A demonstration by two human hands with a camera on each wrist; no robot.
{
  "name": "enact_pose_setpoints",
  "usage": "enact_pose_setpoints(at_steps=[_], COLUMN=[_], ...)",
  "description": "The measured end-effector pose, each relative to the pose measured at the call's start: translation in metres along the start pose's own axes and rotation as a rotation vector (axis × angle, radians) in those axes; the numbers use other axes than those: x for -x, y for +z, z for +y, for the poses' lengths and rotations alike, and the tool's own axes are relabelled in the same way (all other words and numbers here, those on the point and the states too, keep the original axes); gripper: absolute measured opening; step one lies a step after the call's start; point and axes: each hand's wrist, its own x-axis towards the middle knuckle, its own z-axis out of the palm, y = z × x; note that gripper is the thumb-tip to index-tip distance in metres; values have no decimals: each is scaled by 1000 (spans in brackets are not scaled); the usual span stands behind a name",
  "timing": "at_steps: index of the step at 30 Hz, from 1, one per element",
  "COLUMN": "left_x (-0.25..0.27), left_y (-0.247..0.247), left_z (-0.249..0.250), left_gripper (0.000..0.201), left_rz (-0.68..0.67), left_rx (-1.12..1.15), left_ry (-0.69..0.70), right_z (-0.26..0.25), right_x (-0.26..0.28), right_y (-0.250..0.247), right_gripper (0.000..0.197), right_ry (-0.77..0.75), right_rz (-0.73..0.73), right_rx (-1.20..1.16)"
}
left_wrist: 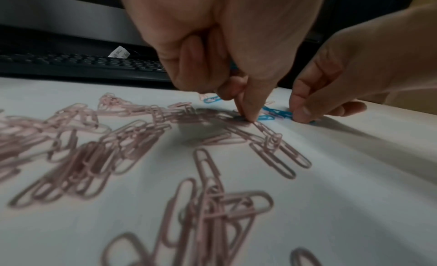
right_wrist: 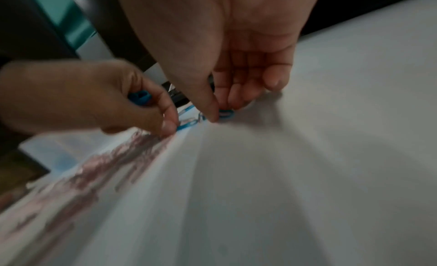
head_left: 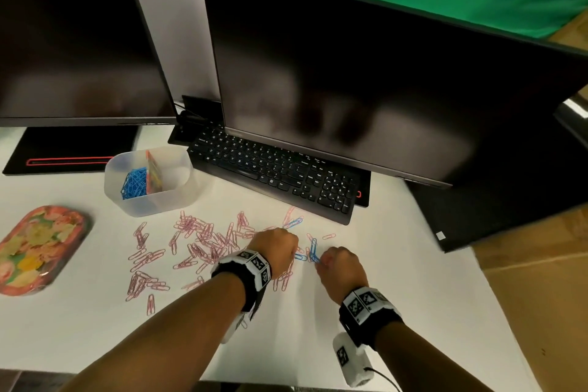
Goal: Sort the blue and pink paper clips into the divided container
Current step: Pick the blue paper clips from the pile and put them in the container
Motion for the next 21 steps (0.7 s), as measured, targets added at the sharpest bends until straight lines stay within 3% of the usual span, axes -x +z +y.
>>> enact_pose_setpoints(at_steps=[5,8,10,14,19,21], left_x=[2,6,8,6,-4,-5], left_y=[-1,0,0,-4,-18,-24], left_z=[-4,-7,-9,-15,-16,-15], left_gripper=[21,22,18,14,35,32], left_rz=[-43,-51,-2,128,60,77], left_rx=[-28,-3,102,565,1335,1649], left_ry=[-11,-9,-4,-123,-365,-432], right_z=[3,11,15,14,0,-6], right_x=[-5,-2,-3,-8,-13,-15], right_y=[-5,-8,-13,-20,-27,-28], right_gripper=[11,20,15,26,24,14], right_ry=[36,-5,26,138,226,253], right_rz=[-83,-78,-96,-193,-231,-239], right_rx=[-78,-245,-448,-916,-1252,-1294])
